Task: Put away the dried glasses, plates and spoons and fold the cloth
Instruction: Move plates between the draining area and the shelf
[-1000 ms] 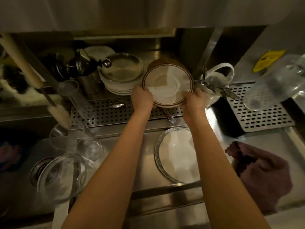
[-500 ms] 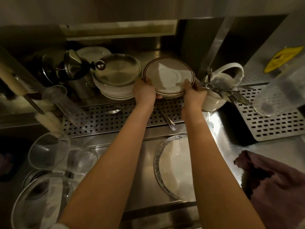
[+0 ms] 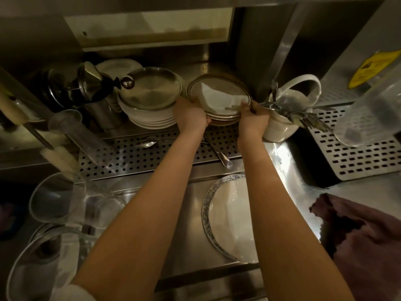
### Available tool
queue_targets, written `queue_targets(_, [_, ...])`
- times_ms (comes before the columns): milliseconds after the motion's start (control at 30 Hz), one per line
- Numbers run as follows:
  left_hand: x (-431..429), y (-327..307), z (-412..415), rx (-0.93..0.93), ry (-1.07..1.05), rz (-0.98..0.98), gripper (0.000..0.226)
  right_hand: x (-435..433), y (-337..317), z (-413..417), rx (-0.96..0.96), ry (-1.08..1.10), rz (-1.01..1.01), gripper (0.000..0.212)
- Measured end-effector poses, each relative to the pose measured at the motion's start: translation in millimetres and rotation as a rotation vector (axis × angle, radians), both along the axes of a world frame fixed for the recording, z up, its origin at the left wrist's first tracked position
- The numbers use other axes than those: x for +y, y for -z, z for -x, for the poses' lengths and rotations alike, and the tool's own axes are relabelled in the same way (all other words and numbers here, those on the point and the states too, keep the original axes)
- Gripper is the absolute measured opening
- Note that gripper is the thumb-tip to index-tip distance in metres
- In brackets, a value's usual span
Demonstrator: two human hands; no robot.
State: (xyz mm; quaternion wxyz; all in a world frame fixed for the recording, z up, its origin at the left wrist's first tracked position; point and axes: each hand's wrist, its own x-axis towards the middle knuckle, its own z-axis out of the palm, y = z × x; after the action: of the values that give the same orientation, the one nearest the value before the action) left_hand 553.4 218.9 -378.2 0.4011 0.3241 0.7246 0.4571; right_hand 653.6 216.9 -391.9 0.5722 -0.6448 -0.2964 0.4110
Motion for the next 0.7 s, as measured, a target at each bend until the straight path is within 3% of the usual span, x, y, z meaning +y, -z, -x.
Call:
queue_targets(167, [-3.3, -1.4, -5.8, -0.075, 0.014, 0.043, 0.016, -6.0, 1.4, -3.4, -0.017, -0.003, -0.019, 0.022])
queue_targets(367, [-1.0, 6.7, -11.6, -0.130, -0.013, 0.022, 0.015, -4.9, 2.0, -8.2, -0.076, -0.120, 0.014, 0.032])
queue_targets(533, [4.7, 13.2, -9.9, -0.118, -0.007, 0.066, 0.028, -0.5, 8.5, -8.3, -0.200, -0.216, 0.086, 0.048])
queue_targets(700, [3.1, 7.4, -12.8, -0.237, -0.002, 0.107, 0.028, -3.5, 11.4, -6.9, -0.370, -0.190, 0.030, 0.046])
